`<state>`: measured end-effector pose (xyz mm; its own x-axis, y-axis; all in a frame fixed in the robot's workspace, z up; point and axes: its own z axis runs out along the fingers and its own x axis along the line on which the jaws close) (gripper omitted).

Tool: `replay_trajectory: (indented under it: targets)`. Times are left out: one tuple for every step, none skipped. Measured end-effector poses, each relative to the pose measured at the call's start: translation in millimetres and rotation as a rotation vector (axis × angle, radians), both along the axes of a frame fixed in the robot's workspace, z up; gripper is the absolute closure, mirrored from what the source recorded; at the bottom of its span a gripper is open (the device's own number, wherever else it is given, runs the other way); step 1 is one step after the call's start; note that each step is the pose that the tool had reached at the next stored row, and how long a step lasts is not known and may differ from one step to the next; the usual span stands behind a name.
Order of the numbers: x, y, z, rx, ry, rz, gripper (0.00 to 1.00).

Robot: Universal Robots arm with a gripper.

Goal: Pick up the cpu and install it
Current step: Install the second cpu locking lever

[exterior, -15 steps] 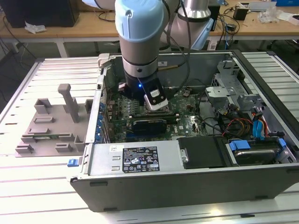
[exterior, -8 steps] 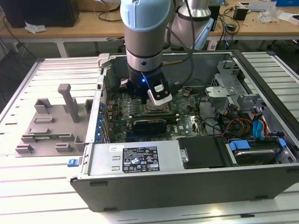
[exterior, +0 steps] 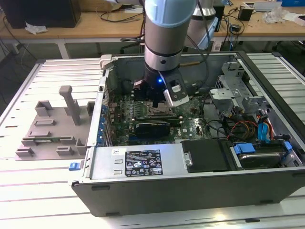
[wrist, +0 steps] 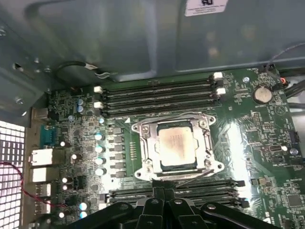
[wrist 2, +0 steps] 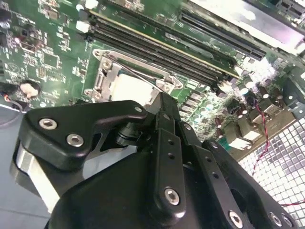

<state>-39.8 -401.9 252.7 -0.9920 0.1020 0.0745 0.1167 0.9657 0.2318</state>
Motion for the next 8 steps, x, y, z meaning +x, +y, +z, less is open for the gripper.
replay_trajectory:
  targets:
    - [4.9,0.0,-0.1,-0.0045,0.0135,0.000,0.89]
    - [8.0,0.0,-0.2,-0.0103,0.0283,0.000,0.89]
    - [8.0,0.0,-0.2,-0.0105,0.0284,0.000,0.89]
    - [8.0,0.0,-0.2,-0.0108,0.0284,0.000,0.89]
    - [8.1,0.1,-0.5,-0.0143,0.0308,0.000,0.89]
    - [8.1,0.1,-0.5,-0.0227,0.0357,0.000,0.89]
    - [8.1,0.0,-0.7,-0.0378,0.0434,0.000,0.89]
    - [8.2,0.4,-1.3,-0.0435,0.0466,0.000,0.89]
